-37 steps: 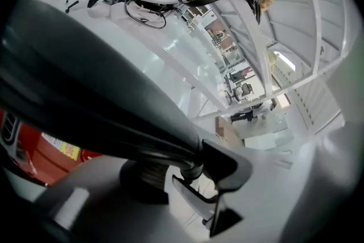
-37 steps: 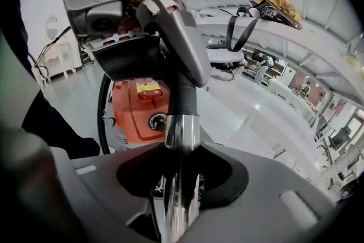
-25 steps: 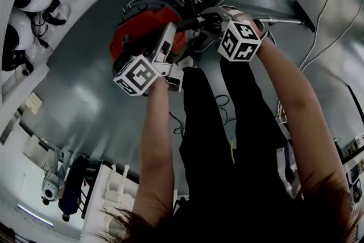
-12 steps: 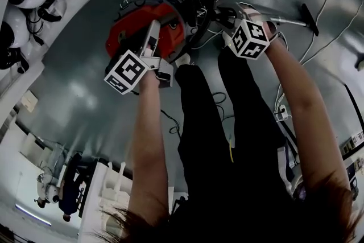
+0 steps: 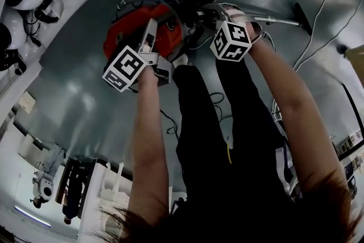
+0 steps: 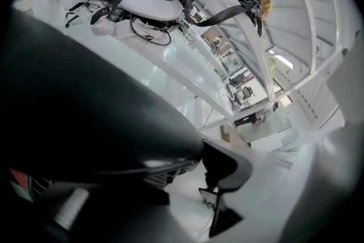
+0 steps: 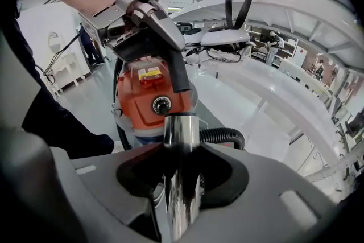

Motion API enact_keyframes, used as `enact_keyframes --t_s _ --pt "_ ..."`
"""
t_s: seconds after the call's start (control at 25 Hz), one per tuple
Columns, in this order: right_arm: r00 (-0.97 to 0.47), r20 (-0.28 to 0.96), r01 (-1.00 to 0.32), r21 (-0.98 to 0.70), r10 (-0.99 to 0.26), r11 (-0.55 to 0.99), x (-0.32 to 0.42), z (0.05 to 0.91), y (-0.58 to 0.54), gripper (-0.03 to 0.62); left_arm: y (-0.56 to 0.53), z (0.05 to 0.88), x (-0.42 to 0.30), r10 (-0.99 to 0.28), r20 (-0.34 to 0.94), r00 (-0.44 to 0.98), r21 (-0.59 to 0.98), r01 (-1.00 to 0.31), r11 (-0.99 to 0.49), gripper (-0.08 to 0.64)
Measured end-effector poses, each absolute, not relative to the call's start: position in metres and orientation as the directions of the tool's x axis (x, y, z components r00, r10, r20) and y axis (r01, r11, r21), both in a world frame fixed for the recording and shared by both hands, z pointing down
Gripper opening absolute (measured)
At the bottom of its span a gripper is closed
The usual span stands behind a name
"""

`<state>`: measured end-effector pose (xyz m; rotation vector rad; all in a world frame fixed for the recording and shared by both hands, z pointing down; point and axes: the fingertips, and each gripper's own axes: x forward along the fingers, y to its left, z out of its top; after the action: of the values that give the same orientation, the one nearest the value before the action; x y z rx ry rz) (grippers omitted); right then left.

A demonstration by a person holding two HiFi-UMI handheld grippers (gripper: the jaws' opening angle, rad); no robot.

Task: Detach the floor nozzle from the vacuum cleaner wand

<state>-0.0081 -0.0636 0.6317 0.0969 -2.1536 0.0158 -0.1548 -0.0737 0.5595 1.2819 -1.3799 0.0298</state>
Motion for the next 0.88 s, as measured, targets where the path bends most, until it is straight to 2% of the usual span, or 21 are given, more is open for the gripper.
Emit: enact_keyframes --t_s 0.36,0.88 --pt "-0.540 0.839 -0.077 0.024 -0.062 0.997 -0.053 0.643 -0.071 0.160 -0.060 0.572 -0.170 -0.612 0.735 0.292 0.629 -0.629 0.457 0.184" --pt "-0.430 0.898 -0.116 0.051 -0.097 0.992 -0.085 0.668 -0.079 0.161 -0.054 0.582 -0.183 -0.568 0.748 0.345 0.634 -0.624 0.457 0.212"
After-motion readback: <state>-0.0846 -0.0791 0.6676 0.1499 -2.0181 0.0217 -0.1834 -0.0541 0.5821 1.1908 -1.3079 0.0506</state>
